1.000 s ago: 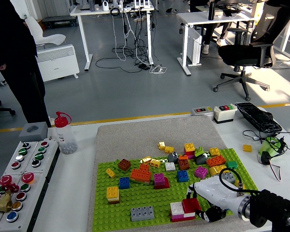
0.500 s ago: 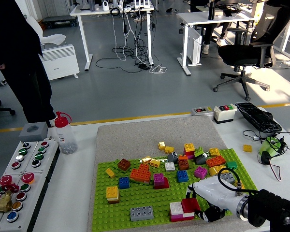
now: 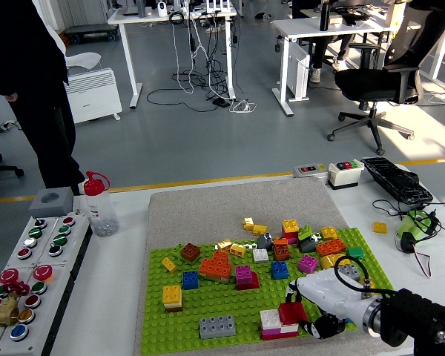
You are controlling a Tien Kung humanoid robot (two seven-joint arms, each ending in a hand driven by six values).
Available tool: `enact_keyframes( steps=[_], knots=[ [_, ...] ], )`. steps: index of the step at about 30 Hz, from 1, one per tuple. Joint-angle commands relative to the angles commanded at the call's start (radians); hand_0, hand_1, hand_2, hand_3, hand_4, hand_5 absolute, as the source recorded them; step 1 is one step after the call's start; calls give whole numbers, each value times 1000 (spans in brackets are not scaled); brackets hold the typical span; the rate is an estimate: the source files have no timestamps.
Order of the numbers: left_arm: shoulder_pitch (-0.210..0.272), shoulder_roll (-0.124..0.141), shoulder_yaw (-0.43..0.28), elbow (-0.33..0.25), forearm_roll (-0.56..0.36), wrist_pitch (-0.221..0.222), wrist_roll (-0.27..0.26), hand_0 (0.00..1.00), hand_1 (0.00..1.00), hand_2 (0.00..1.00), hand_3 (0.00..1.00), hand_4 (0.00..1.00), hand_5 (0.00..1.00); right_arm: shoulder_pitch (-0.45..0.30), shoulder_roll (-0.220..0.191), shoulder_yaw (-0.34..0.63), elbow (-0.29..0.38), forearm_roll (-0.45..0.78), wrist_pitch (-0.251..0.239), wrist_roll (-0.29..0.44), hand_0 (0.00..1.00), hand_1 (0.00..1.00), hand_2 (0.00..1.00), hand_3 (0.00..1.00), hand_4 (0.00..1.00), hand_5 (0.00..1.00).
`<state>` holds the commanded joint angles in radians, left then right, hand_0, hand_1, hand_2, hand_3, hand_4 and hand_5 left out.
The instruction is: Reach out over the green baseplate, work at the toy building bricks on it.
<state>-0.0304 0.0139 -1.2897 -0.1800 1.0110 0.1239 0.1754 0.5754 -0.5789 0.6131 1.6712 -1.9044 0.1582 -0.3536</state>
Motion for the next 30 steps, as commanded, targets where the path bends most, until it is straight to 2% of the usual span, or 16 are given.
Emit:
enact_keyframes(
  steps=[30],
  knots=[
    [-1,1,-4,0,6,0,0,728,782,804,671,475,998,4,1,-4,7,-6,19,-7,109,322,607,655,676,169]
  ],
)
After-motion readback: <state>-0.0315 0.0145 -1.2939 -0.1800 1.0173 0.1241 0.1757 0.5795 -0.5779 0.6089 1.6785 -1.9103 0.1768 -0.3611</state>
